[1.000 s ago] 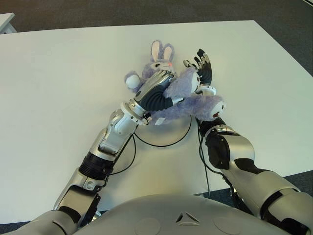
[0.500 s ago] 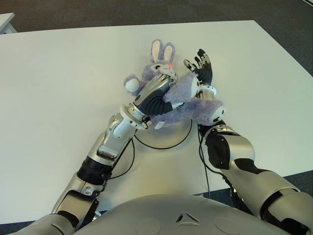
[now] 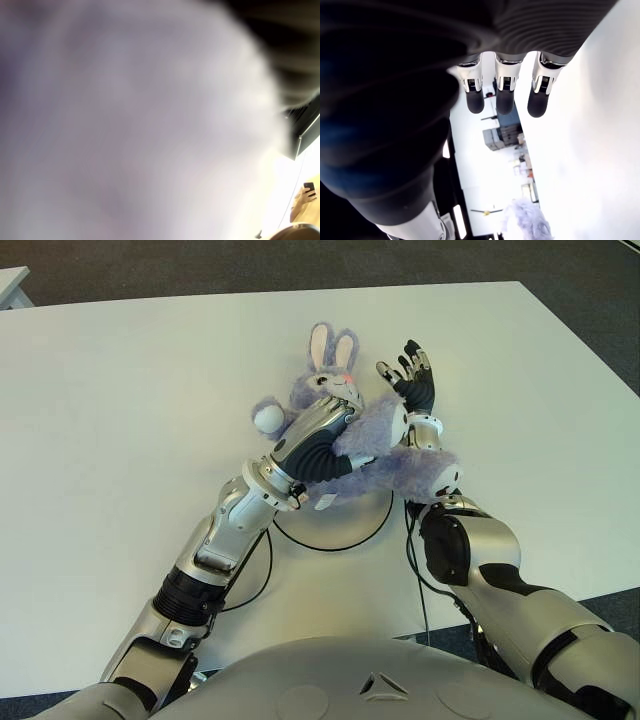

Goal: Put the doll into the plate.

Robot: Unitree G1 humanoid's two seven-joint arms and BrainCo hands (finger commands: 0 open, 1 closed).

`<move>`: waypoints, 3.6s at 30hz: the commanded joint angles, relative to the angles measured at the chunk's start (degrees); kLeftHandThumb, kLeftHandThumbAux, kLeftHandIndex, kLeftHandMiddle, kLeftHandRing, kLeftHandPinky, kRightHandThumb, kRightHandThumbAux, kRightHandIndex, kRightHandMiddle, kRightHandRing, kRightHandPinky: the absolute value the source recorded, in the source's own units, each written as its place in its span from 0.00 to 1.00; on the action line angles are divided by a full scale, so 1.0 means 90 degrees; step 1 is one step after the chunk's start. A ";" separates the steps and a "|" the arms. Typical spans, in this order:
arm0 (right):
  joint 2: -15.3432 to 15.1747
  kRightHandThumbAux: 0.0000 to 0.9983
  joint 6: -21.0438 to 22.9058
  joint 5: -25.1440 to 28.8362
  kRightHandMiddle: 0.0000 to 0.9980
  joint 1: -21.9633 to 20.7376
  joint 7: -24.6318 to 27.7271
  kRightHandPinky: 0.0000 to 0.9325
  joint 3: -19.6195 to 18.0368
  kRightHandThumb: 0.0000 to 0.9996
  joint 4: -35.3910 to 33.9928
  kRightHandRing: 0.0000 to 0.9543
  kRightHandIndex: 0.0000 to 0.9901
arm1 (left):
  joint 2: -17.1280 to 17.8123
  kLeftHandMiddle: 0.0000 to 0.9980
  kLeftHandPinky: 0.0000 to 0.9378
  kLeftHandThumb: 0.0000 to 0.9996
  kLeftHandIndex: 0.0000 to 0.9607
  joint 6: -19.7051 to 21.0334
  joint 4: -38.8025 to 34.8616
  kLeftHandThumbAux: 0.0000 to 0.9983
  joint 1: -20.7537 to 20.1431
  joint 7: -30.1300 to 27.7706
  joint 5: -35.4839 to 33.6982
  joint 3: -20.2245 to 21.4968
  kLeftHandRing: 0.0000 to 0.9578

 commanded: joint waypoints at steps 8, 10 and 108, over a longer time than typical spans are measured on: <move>0.0114 0.89 0.0048 0.0071 0.08 0.0294 -0.0028 0.10 -0.0015 0.25 0.0141 0.07 0.11 | 0.0057 0.82 0.91 0.91 0.75 0.0146 -0.0097 0.64 0.0227 -0.0162 0.0060 -0.0078 0.87; 0.0113 0.89 0.0044 0.0068 0.07 0.0295 -0.0023 0.10 -0.0012 0.25 0.0140 0.06 0.11 | 0.0055 0.82 0.92 0.91 0.75 0.0165 -0.0113 0.64 0.0265 -0.0156 0.0078 -0.0091 0.87; 0.0128 0.89 0.0114 0.0132 0.09 0.0286 0.0013 0.13 -0.0101 0.27 0.0126 0.08 0.12 | 0.0106 0.14 0.34 0.13 0.00 -0.0922 0.0586 0.33 0.0681 -0.0671 -0.1250 -0.0164 0.24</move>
